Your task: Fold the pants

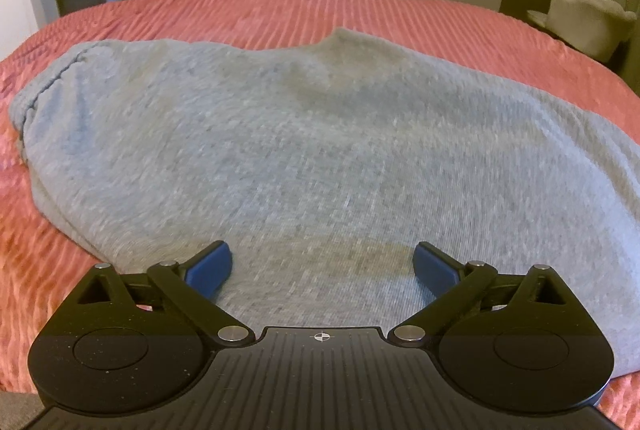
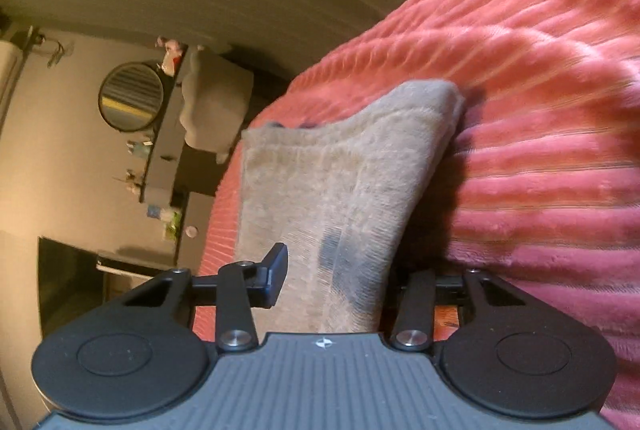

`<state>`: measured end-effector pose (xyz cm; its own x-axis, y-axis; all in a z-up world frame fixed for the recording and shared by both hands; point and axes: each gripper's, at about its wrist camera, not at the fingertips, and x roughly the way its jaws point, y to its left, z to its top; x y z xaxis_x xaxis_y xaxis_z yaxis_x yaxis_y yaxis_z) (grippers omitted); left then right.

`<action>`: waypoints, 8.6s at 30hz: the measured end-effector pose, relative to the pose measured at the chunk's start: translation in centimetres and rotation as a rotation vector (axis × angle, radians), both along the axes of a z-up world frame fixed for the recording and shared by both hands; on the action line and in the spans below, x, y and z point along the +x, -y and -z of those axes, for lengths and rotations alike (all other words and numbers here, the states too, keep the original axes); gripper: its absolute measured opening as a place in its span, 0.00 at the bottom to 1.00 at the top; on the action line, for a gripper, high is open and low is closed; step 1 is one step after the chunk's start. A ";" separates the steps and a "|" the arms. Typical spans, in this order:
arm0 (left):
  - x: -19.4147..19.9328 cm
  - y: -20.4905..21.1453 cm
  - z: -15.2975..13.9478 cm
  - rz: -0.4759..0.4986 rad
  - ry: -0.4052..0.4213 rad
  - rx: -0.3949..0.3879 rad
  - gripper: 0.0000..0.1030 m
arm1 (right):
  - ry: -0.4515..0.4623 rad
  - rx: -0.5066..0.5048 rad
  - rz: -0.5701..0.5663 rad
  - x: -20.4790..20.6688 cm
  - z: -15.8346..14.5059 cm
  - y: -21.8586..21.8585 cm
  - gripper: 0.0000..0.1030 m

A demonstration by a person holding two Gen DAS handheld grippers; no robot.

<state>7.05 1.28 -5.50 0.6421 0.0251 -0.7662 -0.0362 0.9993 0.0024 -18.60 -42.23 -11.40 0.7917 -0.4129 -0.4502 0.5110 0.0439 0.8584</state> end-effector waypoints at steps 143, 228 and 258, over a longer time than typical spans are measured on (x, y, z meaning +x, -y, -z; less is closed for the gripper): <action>12.6 -2.1 0.1 0.253 0.005 -0.496 0.49 | -0.238 -0.443 -0.656 18.0 -2.9 -19.5 0.84; 3.4 -3.3 -1.9 -0.014 -0.010 0.020 0.89 | -0.287 -0.729 -0.892 18.9 -4.0 -24.9 0.84; 4.8 -34.1 2.4 -0.351 0.105 -0.927 0.93 | -0.319 -0.863 -0.900 19.1 -3.4 -25.8 0.84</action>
